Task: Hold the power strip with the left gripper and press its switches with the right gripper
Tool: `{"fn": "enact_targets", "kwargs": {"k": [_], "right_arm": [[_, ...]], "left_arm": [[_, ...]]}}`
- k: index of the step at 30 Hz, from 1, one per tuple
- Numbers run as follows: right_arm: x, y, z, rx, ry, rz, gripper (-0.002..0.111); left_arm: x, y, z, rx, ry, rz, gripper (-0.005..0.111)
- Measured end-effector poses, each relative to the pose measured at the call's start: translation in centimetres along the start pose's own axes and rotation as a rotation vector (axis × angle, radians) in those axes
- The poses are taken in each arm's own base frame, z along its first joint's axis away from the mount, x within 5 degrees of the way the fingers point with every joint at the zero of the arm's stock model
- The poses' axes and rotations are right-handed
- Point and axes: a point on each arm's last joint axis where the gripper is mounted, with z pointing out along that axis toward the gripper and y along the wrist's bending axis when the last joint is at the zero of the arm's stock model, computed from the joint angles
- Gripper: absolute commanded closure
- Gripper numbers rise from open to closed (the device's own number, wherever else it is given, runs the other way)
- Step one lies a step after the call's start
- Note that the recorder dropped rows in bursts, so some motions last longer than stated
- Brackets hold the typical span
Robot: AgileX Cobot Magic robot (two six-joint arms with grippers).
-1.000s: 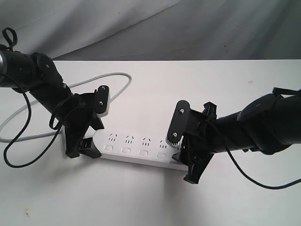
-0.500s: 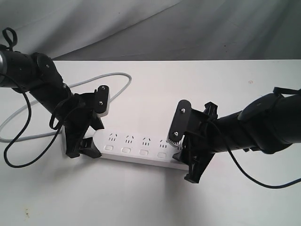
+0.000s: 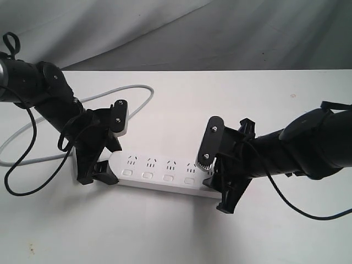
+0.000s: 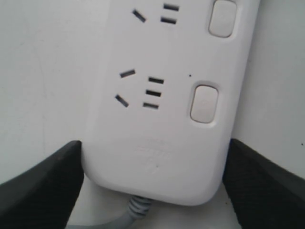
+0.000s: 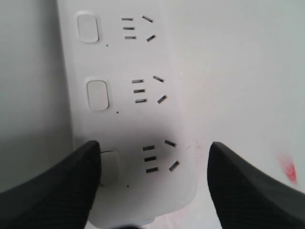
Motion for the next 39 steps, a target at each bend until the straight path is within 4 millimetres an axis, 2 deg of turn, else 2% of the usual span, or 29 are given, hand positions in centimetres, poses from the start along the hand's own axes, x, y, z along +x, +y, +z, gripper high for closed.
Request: {"fn": "enact_targets", "kwargs": {"k": [8, 20, 30, 35, 39], "right_arm": [[-0.2, -0.4, -0.6, 0.037, -0.003, -0.005, 0.048], [0.6, -0.1, 1.2, -0.012, 0.030, 0.035, 0.048], [0.5, -0.2, 1.2, -0.011, 0.023, 0.042, 0.048], [-0.2, -0.4, -0.6, 0.023, -0.014, 0.021, 0.048], [-1.7, -1.2, -3.7, 0.100, -0.095, 0.011, 0.048]], "left_arm": [[0.0, 0.0, 0.0, 0.000, 0.000, 0.000, 0.057], [0.0, 0.0, 0.0, 0.000, 0.000, 0.000, 0.057], [0.0, 0.0, 0.0, 0.000, 0.000, 0.000, 0.057], [0.0, 0.0, 0.0, 0.000, 0.000, 0.000, 0.057], [0.0, 0.0, 0.0, 0.000, 0.000, 0.000, 0.057]]}}
